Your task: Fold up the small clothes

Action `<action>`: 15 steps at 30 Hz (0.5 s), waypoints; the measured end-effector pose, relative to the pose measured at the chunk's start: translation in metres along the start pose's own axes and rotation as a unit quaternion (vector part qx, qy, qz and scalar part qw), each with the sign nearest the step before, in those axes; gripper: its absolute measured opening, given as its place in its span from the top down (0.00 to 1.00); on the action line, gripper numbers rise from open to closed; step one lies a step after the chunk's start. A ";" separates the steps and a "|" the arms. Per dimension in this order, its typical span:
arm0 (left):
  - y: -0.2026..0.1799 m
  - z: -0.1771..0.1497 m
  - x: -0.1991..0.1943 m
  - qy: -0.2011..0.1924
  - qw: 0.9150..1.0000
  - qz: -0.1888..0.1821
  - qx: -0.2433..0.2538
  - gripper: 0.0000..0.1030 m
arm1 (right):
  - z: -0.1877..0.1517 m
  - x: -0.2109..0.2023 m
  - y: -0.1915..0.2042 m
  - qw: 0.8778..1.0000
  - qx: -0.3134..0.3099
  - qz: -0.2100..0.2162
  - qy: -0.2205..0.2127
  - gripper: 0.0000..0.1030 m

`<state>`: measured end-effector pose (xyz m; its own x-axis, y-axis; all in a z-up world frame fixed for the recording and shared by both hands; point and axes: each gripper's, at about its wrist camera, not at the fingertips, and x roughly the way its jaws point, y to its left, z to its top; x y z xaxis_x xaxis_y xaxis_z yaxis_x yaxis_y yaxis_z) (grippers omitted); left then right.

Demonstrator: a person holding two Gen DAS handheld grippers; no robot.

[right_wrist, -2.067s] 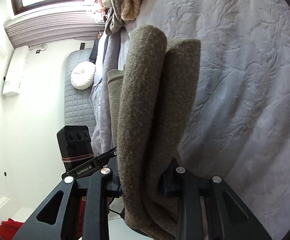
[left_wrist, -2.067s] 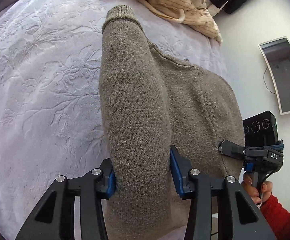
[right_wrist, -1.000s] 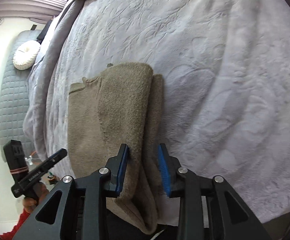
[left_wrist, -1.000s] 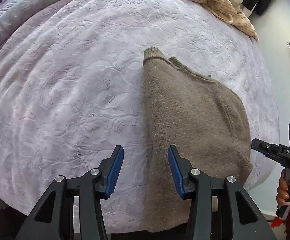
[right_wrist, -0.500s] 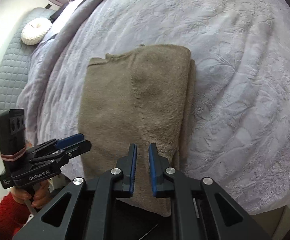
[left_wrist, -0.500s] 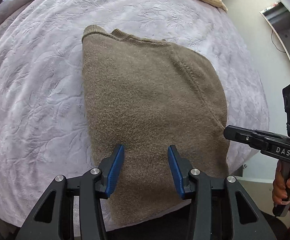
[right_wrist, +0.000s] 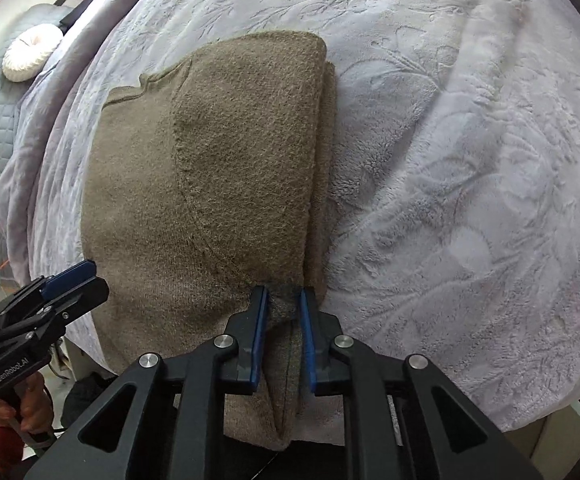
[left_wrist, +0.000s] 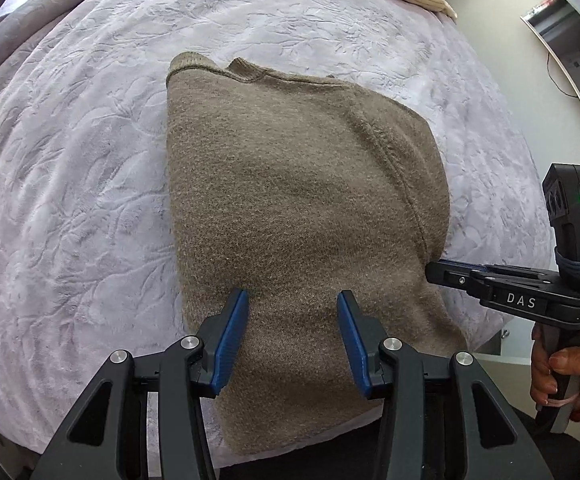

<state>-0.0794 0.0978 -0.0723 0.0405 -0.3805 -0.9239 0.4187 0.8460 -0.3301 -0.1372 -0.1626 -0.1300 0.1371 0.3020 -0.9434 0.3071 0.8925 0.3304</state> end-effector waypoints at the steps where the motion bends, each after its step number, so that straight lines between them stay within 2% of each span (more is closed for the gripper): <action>1: 0.000 0.000 0.000 -0.001 1.000 0.000 -0.005 0.53 | 0.000 0.001 0.000 1.000 0.002 -0.001 0.000 0.84; 11: 0.003 -0.003 -0.008 -0.004 1.000 0.003 -0.025 0.53 | -0.007 -0.016 0.008 1.000 -0.008 -0.016 0.000 0.83; 13: 0.002 -0.004 -0.013 -0.002 0.999 0.022 -0.024 0.53 | -0.008 -0.022 0.013 1.000 -0.004 -0.012 -0.005 0.83; 15: 0.001 -0.006 -0.018 0.002 0.998 0.066 -0.018 0.44 | -0.010 -0.029 0.020 1.000 -0.004 -0.003 -0.009 0.79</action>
<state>-0.0847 0.1077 -0.0575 0.0892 -0.2642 -0.9603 0.3763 0.9016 -0.2131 -0.1445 -0.1503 -0.0966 0.1529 0.2901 -0.9447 0.2999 0.8973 0.3241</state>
